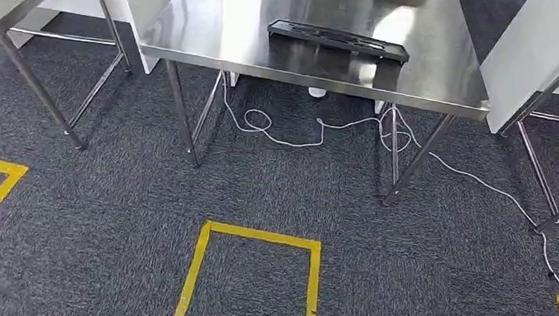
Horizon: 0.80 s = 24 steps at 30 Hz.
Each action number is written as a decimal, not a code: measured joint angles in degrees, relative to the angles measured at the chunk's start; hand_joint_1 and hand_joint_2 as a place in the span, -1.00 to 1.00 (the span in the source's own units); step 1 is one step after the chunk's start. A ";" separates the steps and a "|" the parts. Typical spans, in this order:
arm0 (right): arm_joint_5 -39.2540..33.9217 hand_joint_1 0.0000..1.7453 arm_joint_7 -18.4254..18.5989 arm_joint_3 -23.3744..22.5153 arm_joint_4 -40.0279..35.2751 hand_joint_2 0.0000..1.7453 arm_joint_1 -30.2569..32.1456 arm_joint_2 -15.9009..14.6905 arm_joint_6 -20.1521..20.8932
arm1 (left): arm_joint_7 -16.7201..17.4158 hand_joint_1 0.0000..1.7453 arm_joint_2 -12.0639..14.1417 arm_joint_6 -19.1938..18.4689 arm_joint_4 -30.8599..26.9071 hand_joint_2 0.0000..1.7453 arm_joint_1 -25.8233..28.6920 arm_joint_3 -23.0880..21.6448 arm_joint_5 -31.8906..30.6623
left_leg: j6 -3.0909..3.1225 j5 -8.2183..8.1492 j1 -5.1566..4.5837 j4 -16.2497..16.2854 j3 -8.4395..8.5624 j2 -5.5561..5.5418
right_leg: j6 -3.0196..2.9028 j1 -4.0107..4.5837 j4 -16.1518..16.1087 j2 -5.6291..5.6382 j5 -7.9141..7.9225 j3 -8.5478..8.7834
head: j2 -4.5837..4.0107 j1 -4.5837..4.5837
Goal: Take the parts from the cabinet and place them on the table.
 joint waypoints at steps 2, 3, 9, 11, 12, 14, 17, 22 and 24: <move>-0.63 -1.00 0.02 -0.54 0.15 -1.00 0.19 0.09 -0.02 | 0.09 -1.00 0.02 0.20 0.04 -1.00 0.09 -0.11 -0.35 | 1.85 1.68 0.02 -0.90 -1.31 0.39 | 0.73 0.08 0.24 0.07 0.32 -1.15 | 0.00 0.02; -0.63 -1.00 0.02 -0.74 0.17 -1.00 0.11 0.02 -0.04 | 0.13 -1.00 -0.07 0.17 0.04 -1.00 -0.03 -0.15 -0.39 | 2.38 2.33 -0.26 -0.88 -2.14 0.71 | 0.16 -0.13 1.91 0.30 -1.94 -1.90 | 0.00 -0.11; -0.81 -1.00 0.02 -1.42 0.22 -1.00 0.31 0.04 -0.02 | 0.18 -1.00 -0.02 0.20 0.04 -1.00 0.04 -0.28 -0.39 | 2.93 6.97 -0.78 -0.70 -7.98 1.15 | 0.42 -0.21 16.70 0.66 -8.88 -3.27 | 0.00 0.61; -0.81 -1.00 0.02 -1.46 0.22 -1.00 0.24 -0.04 -0.09 | 0.17 -1.00 -0.04 0.17 0.04 -1.00 0.03 -0.31 -0.44 | 2.43 8.53 -0.76 -0.46 -9.53 1.10 | 1.37 -0.30 8.79 0.66 -6.09 3.28 | 0.00 0.61; -0.98 -1.00 -0.11 -1.48 0.22 -1.00 0.06 0.00 -0.24 | 0.20 -1.00 -0.04 0.13 0.04 -1.00 0.01 -0.37 -0.59 | 2.05 9.07 -0.79 -0.13 -10.18 1.11 | 1.02 -0.33 3.47 0.68 -6.86 7.47 | 0.00 0.61; -1.31 -1.00 -0.72 -1.68 0.22 -1.00 0.03 0.02 -0.92 | 0.28 -1.00 -0.02 -0.02 0.04 -1.00 0.07 -0.41 -1.14 | 1.44 10.43 -1.24 0.54 -11.30 1.18 | 0.53 0.25 -3.33 1.09 -8.71 11.04 | 0.00 0.63; -2.05 -1.00 -0.66 -2.55 0.33 -1.00 0.15 0.11 -2.21 | 0.44 -1.00 0.18 -0.11 0.04 -1.00 0.23 -0.46 -1.75 | 0.80 11.49 -0.93 0.42 -12.10 1.03 | -0.41 -0.43 -2.46 0.96 -7.42 9.32 | 0.00 0.51; -3.54 -1.00 0.44 -4.08 0.33 -1.00 0.37 -0.07 -3.26 | 0.50 -1.00 0.57 -1.11 0.04 -1.00 0.32 -1.66 -3.38 | -0.40 -2.41 -0.28 17.83 -16.24 0.69 | -2.89 0.04 -2.21 0.07 -4.31 5.84 | 0.00 0.17; -4.15 -1.00 0.52 -4.68 0.33 -1.00 0.43 0.04 -3.43 | 0.50 -1.00 0.68 -1.64 0.04 -1.00 0.32 -2.23 -4.28 | -0.46 -0.25 0.02 18.86 -14.23 0.70 | -2.70 0.26 -2.06 0.07 -3.00 4.01 | 0.00 0.17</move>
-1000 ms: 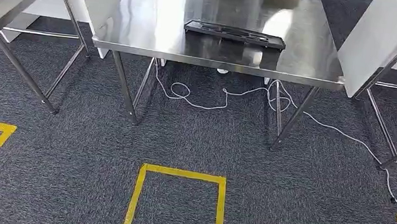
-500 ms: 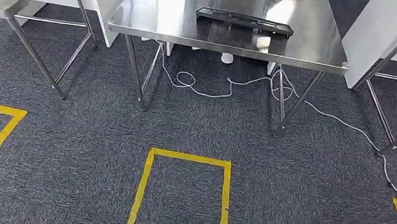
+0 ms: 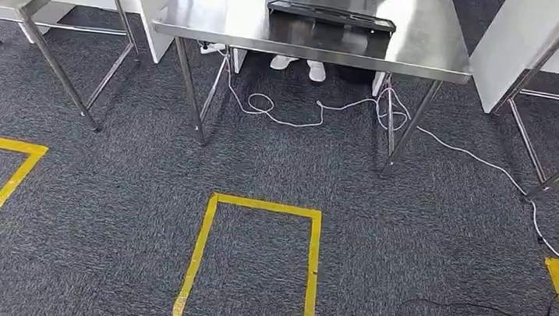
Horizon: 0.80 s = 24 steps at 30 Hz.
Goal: Take the parts from the cabinet and place them on the table.
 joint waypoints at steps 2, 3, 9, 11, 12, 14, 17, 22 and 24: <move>-0.31 -1.00 -0.02 -0.68 0.00 -1.00 0.00 0.07 -0.53 | 0.02 -1.00 0.13 -0.42 0.00 -1.00 -0.08 -0.85 -0.59 | 0.16 3.14 0.17 -6.86 5.88 0.01 | 0.36 0.00 0.30 0.08 1.17 -1.36 | 0.00 -0.02; -0.44 -1.00 -0.11 -0.92 0.00 -1.00 -0.01 0.11 -0.68 | 0.04 -1.00 0.22 -0.44 0.00 -1.00 -0.21 -1.14 -0.96 | 0.35 3.02 0.22 -11.73 9.75 -0.07 | 0.66 0.00 0.54 0.19 1.63 -1.99 | 0.00 -0.07; -0.37 -1.00 -0.87 -1.59 0.02 -1.00 0.11 0.39 -0.83 | 0.37 -1.00 0.59 -0.48 0.02 -1.00 -0.40 -2.10 -1.09 | 2.33 2.96 -0.25 -20.54 13.13 -0.02 | 2.93 0.19 2.10 0.18 3.17 -5.27 | 0.00 0.00; -0.22 -1.00 -1.05 -1.66 0.02 -1.00 0.22 0.44 -0.81 | 0.37 -1.00 0.72 -0.48 0.02 -1.00 -0.44 -2.10 -1.09 | 3.13 3.88 -0.69 -20.48 11.89 0.02 | 2.03 0.02 7.79 0.43 -1.94 -7.66 | 0.00 0.48; -0.24 -1.00 -1.11 -1.70 0.02 -1.00 0.21 0.50 -0.81 | 0.39 -1.00 0.77 -0.41 0.02 -1.00 -0.42 -2.10 -1.05 | 3.35 4.47 -0.91 -20.46 11.10 0.09 | 1.55 -0.04 12.92 0.47 -4.82 -9.12 | 0.00 0.52; -0.24 -1.00 -1.18 -1.90 0.04 -1.00 0.33 0.52 -0.81 | 0.39 -1.00 0.85 -0.41 0.02 -1.00 -0.43 -2.12 -1.05 | 3.45 5.59 -1.14 -20.39 9.68 0.30 | 1.86 -0.20 19.22 0.49 -6.66 -10.02 | 0.00 0.50; -0.11 -1.00 -1.35 -2.01 0.02 -1.00 0.27 0.48 -0.74 | 0.39 -1.00 0.85 -0.39 0.02 -1.00 -0.43 -2.12 -1.02 | 3.07 7.17 -1.14 -20.17 7.47 0.43 | 3.68 -0.33 12.41 0.50 -2.75 -3.74 | 0.00 0.48; -0.20 -1.00 -0.98 -2.08 0.02 -1.00 -0.06 0.50 -0.66 | 0.44 -1.00 0.83 -0.02 0.02 -1.00 -0.48 -2.14 -1.47 | 1.72 9.38 -1.47 -18.86 5.30 0.53 | 2.90 0.25 -0.18 0.97 -3.32 3.47 | 0.00 0.41; -0.68 -1.00 -0.57 -2.36 0.02 -1.00 -0.10 0.57 -0.72 | 0.44 -1.00 0.85 0.85 0.02 -1.00 -0.48 -2.51 -2.49 | 1.06 8.41 -1.16 -17.90 4.79 0.25 | 1.90 -1.23 -0.13 0.80 -2.91 3.03 | 0.00 0.31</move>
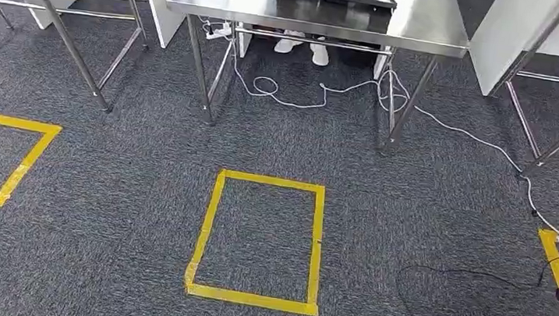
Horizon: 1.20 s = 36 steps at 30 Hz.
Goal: Take the parts from the cabinet and place them on the table.
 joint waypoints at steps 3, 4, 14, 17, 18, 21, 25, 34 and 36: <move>-0.44 -1.00 0.24 -0.35 0.00 -1.00 -0.04 0.00 -0.24 | 0.76 -1.00 0.00 0.55 0.00 -1.00 0.00 -0.59 -0.85 | -0.84 -8.74 0.39 9.67 -2.88 -0.23 | -1.86 0.75 0.01 -0.42 1.10 -1.19 | 0.00 -0.26; -0.50 -1.00 0.24 -0.48 0.00 -1.00 -0.04 0.04 -0.26 | 1.00 -1.00 0.00 0.57 0.00 -1.00 0.01 -0.83 -0.94 | -1.03 -10.63 0.53 13.57 -3.91 -0.22 | -2.14 0.96 0.02 -0.48 1.55 -1.67 | 0.00 -0.30; -0.63 -1.00 -0.28 -1.23 0.00 -1.00 -0.15 0.37 -0.11 | 1.70 -1.00 0.05 1.01 0.00 -1.00 -0.28 -1.44 -1.60 | 0.33 -5.99 0.34 -1.21 7.53 -0.49 | 0.49 1.44 1.01 -0.63 4.55 -4.91 | 0.00 -0.39; -0.57 -1.00 -0.55 -1.27 0.00 -1.00 -0.19 0.31 -0.09 | 1.73 -1.00 0.05 1.05 0.00 -1.00 -0.28 -1.44 -1.62 | 2.32 -4.60 0.68 -1.96 6.70 -0.20 | 0.42 1.41 6.27 -0.30 0.93 -7.94 | 0.00 -0.04; -0.57 -1.00 -0.59 -1.29 0.00 -1.00 -0.16 0.31 -0.09 | 1.73 -1.00 0.05 1.05 0.00 -1.00 -0.28 -1.44 -1.62 | 2.58 -4.33 0.49 -1.95 6.26 -0.13 | 0.15 1.32 11.22 -0.22 -1.47 -10.07 | 0.00 -0.02; -0.57 -1.00 -0.65 -1.36 0.00 -1.00 0.10 0.35 -0.07 | 1.73 -1.00 0.07 1.07 0.00 -1.00 -0.26 -1.44 -1.62 | 2.62 -3.52 0.25 -1.90 5.19 -0.03 | 0.73 1.01 19.89 -0.13 -4.19 -13.19 | 0.00 -0.07; -0.44 -1.00 -1.03 -1.55 0.00 -1.00 -0.03 0.22 0.11 | 1.73 -1.00 0.07 1.09 0.00 -1.00 -0.27 -1.44 -1.62 | 1.92 -2.89 0.24 -1.72 4.83 -0.03 | 2.17 0.69 3.06 -0.14 1.13 -2.58 | 0.00 0.09; -0.26 -1.00 -1.94 -1.66 0.00 -1.00 0.01 0.37 0.33 | 1.62 -1.00 0.33 1.31 -0.07 -1.00 -0.30 -1.44 -1.60 | 2.26 -2.71 -0.02 -0.85 3.82 0.00 | 0.71 0.87 0.79 0.02 1.79 -2.45 | 0.00 -0.64; -0.90 -1.00 -1.94 -1.88 0.00 -1.00 0.02 0.37 0.33 | 1.62 -1.00 0.33 1.29 -0.07 -1.00 -0.30 -1.44 -1.60 | 1.68 -2.53 0.17 -0.86 3.75 -0.01 | 0.46 1.15 0.82 -0.01 1.86 -2.52 | 0.00 -0.61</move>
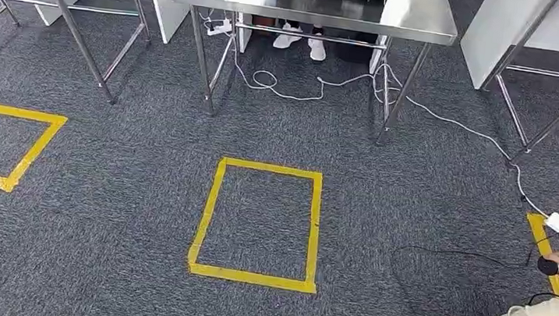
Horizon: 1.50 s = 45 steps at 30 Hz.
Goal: Take the parts from the cabinet and place them on the table.
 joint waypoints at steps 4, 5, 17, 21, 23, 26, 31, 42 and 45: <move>-0.66 -1.00 -0.37 -1.10 0.00 -1.00 0.00 0.02 0.00 | -0.02 -1.00 0.02 0.00 0.00 -1.00 0.00 0.00 0.00 | -0.02 -0.03 -0.14 0.37 -0.38 -0.09 | 0.06 -0.27 0.03 -0.01 0.09 -0.07 | 0.00 -0.07; -0.68 -1.00 -0.68 -1.20 0.00 -1.00 0.01 0.04 0.00 | -0.07 -1.00 0.02 0.02 0.00 -1.00 0.00 0.00 0.00 | -0.02 -0.03 -0.20 0.40 -0.48 -0.10 | 0.14 -0.28 0.03 -0.02 0.14 -0.07 | 0.00 -0.02; -0.61 -1.00 -1.46 -1.90 0.00 -1.00 0.33 -0.46 -0.11 | -0.35 -1.00 -0.50 0.37 0.02 -1.00 0.02 0.02 0.17 | 0.15 1.49 0.61 -1.11 -0.85 3.10 | 3.18 -1.81 7.20 -0.53 -2.65 -3.47 | 0.00 0.66; -0.53 -1.00 -1.75 -2.03 -0.02 -1.00 -0.12 -0.22 -0.04 | -0.35 -1.00 -0.44 0.42 0.00 -1.00 0.02 0.02 0.26 | -1.83 0.70 0.40 0.10 -0.76 4.73 | 1.22 -1.25 1.00 -2.32 -0.50 -0.86 | 0.00 0.33; -0.53 -1.00 -1.75 -2.12 0.00 -1.00 0.06 -0.35 -0.04 | -0.35 -1.00 -0.52 0.44 0.00 -1.00 -0.05 0.02 0.26 | -2.38 0.80 0.89 0.13 -0.52 5.55 | 0.21 -1.20 1.07 -1.21 -0.25 -0.98 | 0.00 0.42; -0.55 -1.00 -1.75 -2.17 -0.02 -1.00 -0.09 -0.39 -0.04 | -0.31 -1.00 -0.61 0.52 0.02 -1.00 -0.05 0.02 0.26 | -3.07 -4.80 1.45 6.22 -2.93 1.18 | -1.14 -1.20 1.03 0.09 0.61 -1.05 | 0.00 0.24; -0.55 -1.00 -1.75 -2.17 0.00 -1.00 0.09 -0.33 -0.04 | -0.26 -1.00 -0.63 0.52 0.02 -1.00 0.20 0.04 0.35 | -2.05 -7.03 1.28 15.21 -5.92 -0.58 | -1.87 -0.05 1.11 3.38 1.17 -1.72 | 0.00 0.24; -0.55 -1.00 -1.90 -2.19 0.00 -1.00 -0.42 0.00 0.04 | -0.37 -1.00 -0.66 0.55 0.02 -1.00 0.29 0.07 0.66 | 0.67 -0.58 0.55 -1.19 1.30 -1.02 | -0.62 -0.31 9.89 1.41 -2.65 -8.10 | 0.00 0.72; -0.48 -1.00 -1.97 -2.21 0.00 -1.00 -0.21 0.00 0.33 | -0.39 -1.00 -0.66 0.70 0.02 -1.00 0.46 0.11 0.70 | 0.63 -0.57 0.47 -1.10 1.03 1.93 | 0.28 -0.74 18.07 1.03 -5.05 -11.58 | 0.00 0.87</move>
